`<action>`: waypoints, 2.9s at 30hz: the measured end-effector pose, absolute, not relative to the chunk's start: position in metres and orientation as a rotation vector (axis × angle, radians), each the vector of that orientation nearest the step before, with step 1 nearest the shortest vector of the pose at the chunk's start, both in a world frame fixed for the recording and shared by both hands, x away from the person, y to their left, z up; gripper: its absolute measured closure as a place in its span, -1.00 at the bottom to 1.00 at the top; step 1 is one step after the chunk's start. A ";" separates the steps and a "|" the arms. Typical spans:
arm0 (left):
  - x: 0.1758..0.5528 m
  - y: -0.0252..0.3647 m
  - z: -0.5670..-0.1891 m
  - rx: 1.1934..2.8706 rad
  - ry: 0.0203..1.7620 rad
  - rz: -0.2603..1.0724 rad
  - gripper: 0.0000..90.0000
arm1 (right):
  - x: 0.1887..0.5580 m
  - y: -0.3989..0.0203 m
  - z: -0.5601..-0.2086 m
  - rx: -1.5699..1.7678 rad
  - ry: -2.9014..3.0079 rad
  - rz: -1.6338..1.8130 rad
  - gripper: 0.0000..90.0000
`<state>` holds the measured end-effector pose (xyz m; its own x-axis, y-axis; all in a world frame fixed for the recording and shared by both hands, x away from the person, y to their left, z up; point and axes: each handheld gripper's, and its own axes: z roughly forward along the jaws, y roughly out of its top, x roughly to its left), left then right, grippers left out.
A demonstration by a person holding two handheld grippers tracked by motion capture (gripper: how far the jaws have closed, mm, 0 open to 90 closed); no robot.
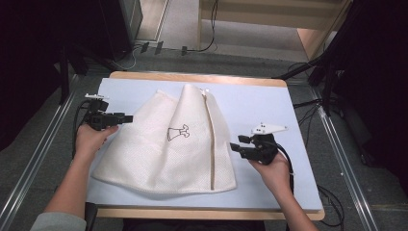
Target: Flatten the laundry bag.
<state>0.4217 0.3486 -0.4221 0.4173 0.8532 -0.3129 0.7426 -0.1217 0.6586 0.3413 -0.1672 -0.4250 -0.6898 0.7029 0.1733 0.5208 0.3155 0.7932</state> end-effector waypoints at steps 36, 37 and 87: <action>0.425 0.325 -0.452 1.980 1.392 0.168 0.98 | 0.429 -0.118 -0.471 1.304 2.447 1.096 1.00; 0.425 0.327 -0.450 1.956 1.402 0.162 0.99 | 0.429 -0.118 -0.470 1.306 2.449 1.088 1.00; 0.447 0.349 -0.428 1.846 1.432 0.206 0.20 | 0.330 -0.194 -0.457 1.269 2.505 1.225 0.60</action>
